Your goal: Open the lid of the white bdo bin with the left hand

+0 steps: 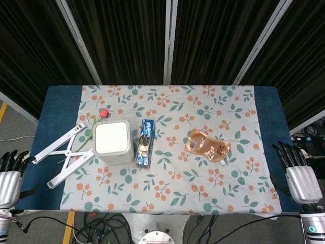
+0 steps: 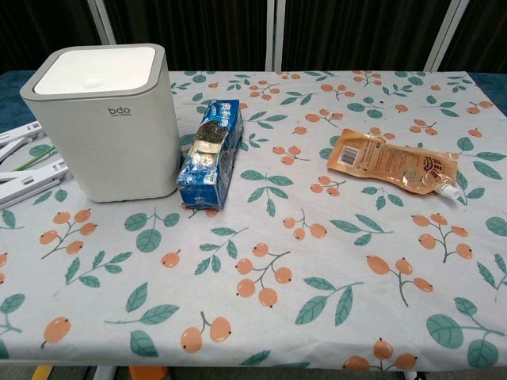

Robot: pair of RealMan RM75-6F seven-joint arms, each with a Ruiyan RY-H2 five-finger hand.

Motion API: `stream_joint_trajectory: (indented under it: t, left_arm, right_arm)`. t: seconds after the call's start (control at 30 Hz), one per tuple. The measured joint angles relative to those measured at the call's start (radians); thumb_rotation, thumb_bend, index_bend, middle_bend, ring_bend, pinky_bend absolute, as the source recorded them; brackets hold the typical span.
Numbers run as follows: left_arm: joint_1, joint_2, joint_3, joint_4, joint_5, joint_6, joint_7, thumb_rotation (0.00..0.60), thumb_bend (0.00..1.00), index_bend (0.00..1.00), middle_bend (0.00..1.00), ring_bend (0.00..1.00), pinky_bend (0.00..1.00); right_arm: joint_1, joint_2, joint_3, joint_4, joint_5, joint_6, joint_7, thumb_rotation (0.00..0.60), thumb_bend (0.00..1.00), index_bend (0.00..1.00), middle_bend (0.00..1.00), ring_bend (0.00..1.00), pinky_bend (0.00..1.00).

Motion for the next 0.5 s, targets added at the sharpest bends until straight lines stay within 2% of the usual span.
stream_joint_trajectory:
  t: [0.23, 0.5]
  left_arm:
    - [-0.002, -0.001, 0.001, 0.001, -0.008, -0.013, 0.000, 0.600, 0.06, 0.25, 0.14, 0.04, 0.00]
    - [-0.040, 0.024, -0.017, -0.015, 0.031, -0.028, -0.017, 0.600, 0.06, 0.25, 0.14, 0.04, 0.00]
  right_arm:
    - [0.007, -0.004, -0.001, 0.000, 0.003, -0.013, -0.001, 0.580, 0.33, 0.00, 0.00, 0.00, 0.00]
    - [-0.002, 0.023, 0.013, -0.012, -0.003, 0.026, -0.007, 0.580, 0.33, 0.00, 0.00, 0.00, 0.00]
